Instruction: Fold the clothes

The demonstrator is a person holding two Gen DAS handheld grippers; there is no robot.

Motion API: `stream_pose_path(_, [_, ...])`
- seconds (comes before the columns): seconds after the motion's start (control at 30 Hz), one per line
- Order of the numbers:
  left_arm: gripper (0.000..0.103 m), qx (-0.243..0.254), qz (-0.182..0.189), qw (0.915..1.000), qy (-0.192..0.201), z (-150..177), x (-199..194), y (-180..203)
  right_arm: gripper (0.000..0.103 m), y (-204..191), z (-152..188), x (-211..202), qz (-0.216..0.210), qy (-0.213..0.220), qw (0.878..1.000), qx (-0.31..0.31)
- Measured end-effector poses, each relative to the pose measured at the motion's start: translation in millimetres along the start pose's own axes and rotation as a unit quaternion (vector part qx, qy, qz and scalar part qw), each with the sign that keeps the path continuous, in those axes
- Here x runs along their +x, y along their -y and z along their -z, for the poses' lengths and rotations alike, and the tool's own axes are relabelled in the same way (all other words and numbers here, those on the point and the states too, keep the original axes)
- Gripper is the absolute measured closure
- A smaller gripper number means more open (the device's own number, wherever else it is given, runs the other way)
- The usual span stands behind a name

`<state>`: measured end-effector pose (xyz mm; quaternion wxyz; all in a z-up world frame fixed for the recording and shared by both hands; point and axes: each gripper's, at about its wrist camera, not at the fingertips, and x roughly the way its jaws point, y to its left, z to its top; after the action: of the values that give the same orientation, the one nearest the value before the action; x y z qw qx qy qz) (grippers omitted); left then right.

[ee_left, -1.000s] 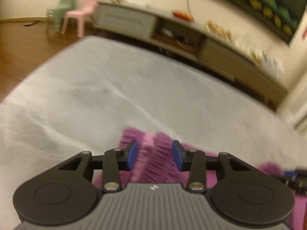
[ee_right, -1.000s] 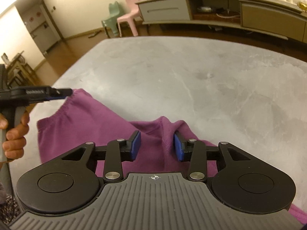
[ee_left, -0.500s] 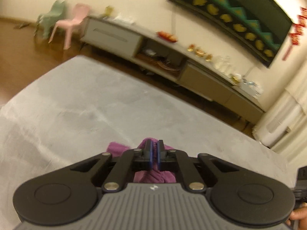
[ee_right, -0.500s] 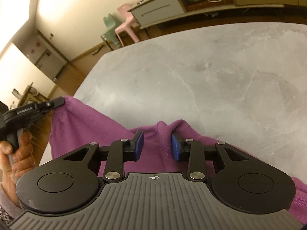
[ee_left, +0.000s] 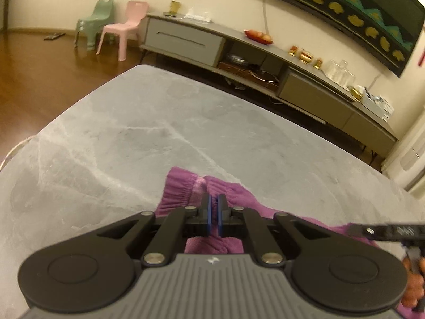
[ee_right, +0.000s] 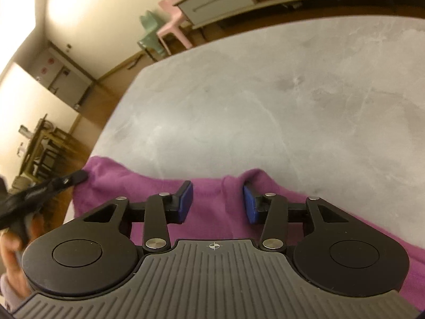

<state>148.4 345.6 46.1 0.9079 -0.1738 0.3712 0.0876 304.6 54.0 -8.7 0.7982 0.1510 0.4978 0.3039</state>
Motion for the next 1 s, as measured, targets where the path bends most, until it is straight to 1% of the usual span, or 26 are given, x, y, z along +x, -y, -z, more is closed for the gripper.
stream_pose_path(0.03, [0.099, 0.0, -0.004, 1.0, 0.003, 0.8, -1.2, -1.0, 0.083, -1.6, -2.5, 5.7, 0.011, -0.002, 1.0, -0.001])
stream_pose_path(0.07, [0.099, -0.003, -0.009, 0.9999, 0.005, 1.0, -2.1, -3.2, 0.102, -4.9, -4.8, 5.5, 0.024, 0.007, 1.0, -0.011])
stream_pose_path(0.1, [0.099, -0.008, -0.014, 0.9999, 0.006, -0.1, -2.0, -7.6, 0.103, -7.6, -5.8, -4.7, 0.026, 0.041, 0.999, -0.02])
stream_pose_path(0.13, [0.099, -0.011, -0.019, 0.9997, 0.004, -1.6, 0.5, -12.1, 0.103, -8.6, -6.1, -18.0, 0.017, 0.077, 0.997, -0.02])
stream_pose_path(0.17, [0.099, -0.011, -0.024, 0.9997, -0.001, -3.3, 6.8, -14.4, 0.103, -10.7, -6.8, -26.7, 0.017, 0.098, 0.995, -0.022])
stream_pose_path(0.2, [0.099, -0.007, -0.025, 0.9996, -0.009, -5.1, 15.3, -14.6, 0.103, -14.9, -8.0, -28.0, 0.028, 0.103, 0.994, -0.035])
stream_pose_path(0.23, [0.099, -0.001, -0.031, 0.9994, -0.016, -6.6, 25.7, -12.9, 0.103, -19.5, -8.8, -22.3, 0.049, 0.095, 0.993, -0.055])
stream_pose_path(0.3, [0.098, 0.015, -0.057, 0.9979, -0.028, -8.2, 50.2, -4.6, 0.103, -27.4, -8.7, -8.1, 0.093, 0.077, 0.989, -0.091])
stream_pose_path(0.37, [0.097, 0.008, -0.088, 0.9955, -0.034, -7.2, 67.9, -1.7, 0.102, -33.4, -6.7, 0.1, 0.129, 0.079, 0.981, -0.118])
stream_pose_path(0.43, [0.095, 0.021, -0.108, 0.9937, -0.022, -6.1, 67.6, 4.6, 0.092, -35.4, -3.2, 0.6, 0.171, 0.099, 0.97, -0.142])
stream_pose_path(0.47, [0.093, 0.03, -0.119, 0.9924, -0.013, -6.3, 64.2, 8.1, 0.083, -34.0, -4.3, -1.4, 0.183, 0.108, 0.967, -0.143])
stream_pose_path(0.5, [0.092, 0.036, -0.131, 0.9907, -0.003, -7.4, 58.9, 10.8, 0.082, -31.6, -5.1, -6.2, 0.189, 0.118, 0.965, -0.137])
stream_pose_path(0.53, [0.092, 0.039, -0.139, 0.9894, 0.008, -9.2, 52.3, 12.6, 0.082, -31.5, -3.6, -14.4, 0.184, 0.13, 0.965, -0.133])
stream_pose_path(0.6, [0.092, 0.037, -0.139, 0.9892, 0.029, -14.9, 35.7, 13.4, 0.082, -34.0, 1.7, -34.0, 0.166, 0.157, 0.966, -0.124])
stream_pose_path(0.63, [0.092, 0.034, -0.126, 0.9907, 0.036, -17.0, 27.5, 13.9, 0.082, -37.3, 6.2, -38.9, 0.148, 0.155, 0.968, -0.128])
stream_pose_path(0.67, [0.093, 0.038, -0.105, 0.9931, 0.038, -17.6, 21.4, 16.5, 0.082, -41.8, 11.6, -40.9, 0.125, 0.145, 0.972, -0.136])
stream_pose_path(0.7, [0.093, 0.048, -0.073, 0.9955, 0.035, -17.0, 16.4, 21.2, 0.082, -46.2, 16.4, -36.5, 0.112, 0.124, 0.975, -0.147])
stream_pose_path(0.73, [0.09, 0.062, -0.042, 0.9969, 0.025, -15.2, 14.7, 26.8, 0.082, -50.5, 20.6, -28.2, 0.105, 0.098, 0.977, -0.16])
stream_pose_path(0.77, [0.091, 0.079, -0.016, 0.9967, 0.005, -11.2, 18.8, 33.0, 0.084, -51.2, 22.8, -16.8, 0.105, 0.069, 0.978, -0.169])
stream_pose_path(0.8, [0.091, 0.094, -0.004, 0.9954, -0.017, -6.0, 26.5, 38.3, 0.088, -48.7, 22.9, -2.2, 0.115, 0.041, 0.977, -0.174])
stream_pose_path(0.83, [0.094, 0.108, -0.014, 0.9936, -0.033, -0.4, 37.0, 42.1, 0.092, -44.5, 20.8, 9.3, 0.132, 0.036, 0.974, -0.181])
stream_pose_path(0.87, [0.095, 0.117, -0.044, 0.9913, -0.04, 4.7, 48.7, 44.2, 0.103, -39.6, 17.7, 18.6, 0.152, 0.042, 0.969, -0.188])
stream_pose_path(0.9, [0.096, 0.119, -0.072, 0.9893, -0.045, 8.4, 59.7, 43.0, 0.103, -35.0, 12.0, 24.7, 0.171, 0.051, 0.965, -0.192])
stream_pose_path(0.93, [0.099, 0.106, -0.086, 0.9897, -0.044, 9.2, 66.5, 37.3, 0.103, -30.6, 4.8, 29.0, 0.188, 0.062, 0.961, -0.194])
stream_pose_path(0.97, [0.099, 0.088, -0.085, 0.9918, -0.037, 8.4, 68.9, 31.2, 0.103, -26.2, -2.4, 32.0, 0.198, 0.069, 0.959, -0.189])
stream_pose_path(1.0, [0.099, 0.076, -0.087, 0.9927, -0.033, 7.3, 69.4, 27.7, 0.103, -24.3, -8.4, 33.1, 0.2, 0.067, 0.96, -0.182])
